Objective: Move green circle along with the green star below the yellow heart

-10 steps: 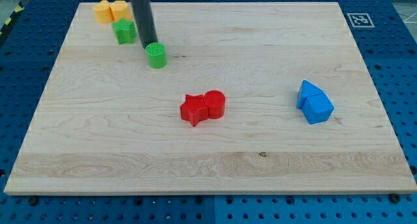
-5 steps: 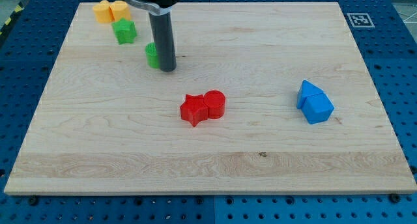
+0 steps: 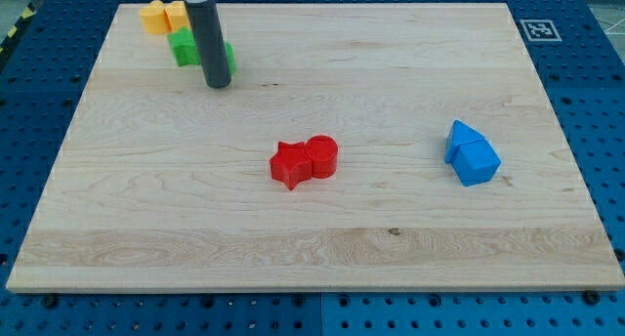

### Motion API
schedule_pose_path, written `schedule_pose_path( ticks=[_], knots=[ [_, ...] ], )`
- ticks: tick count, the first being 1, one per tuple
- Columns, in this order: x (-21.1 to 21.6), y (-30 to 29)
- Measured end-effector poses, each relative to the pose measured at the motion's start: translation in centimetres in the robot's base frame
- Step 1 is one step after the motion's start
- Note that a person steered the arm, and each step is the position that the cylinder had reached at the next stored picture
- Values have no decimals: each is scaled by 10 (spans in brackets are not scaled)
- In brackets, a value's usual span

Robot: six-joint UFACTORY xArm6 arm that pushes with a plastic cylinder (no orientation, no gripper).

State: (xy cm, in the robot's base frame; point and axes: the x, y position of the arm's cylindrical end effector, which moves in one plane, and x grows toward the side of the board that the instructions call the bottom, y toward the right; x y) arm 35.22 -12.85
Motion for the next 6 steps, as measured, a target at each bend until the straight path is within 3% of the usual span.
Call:
schedule_pose_path(
  ticks=[3,6],
  knots=[
    [-2,29],
    [-37,20]
  ],
)
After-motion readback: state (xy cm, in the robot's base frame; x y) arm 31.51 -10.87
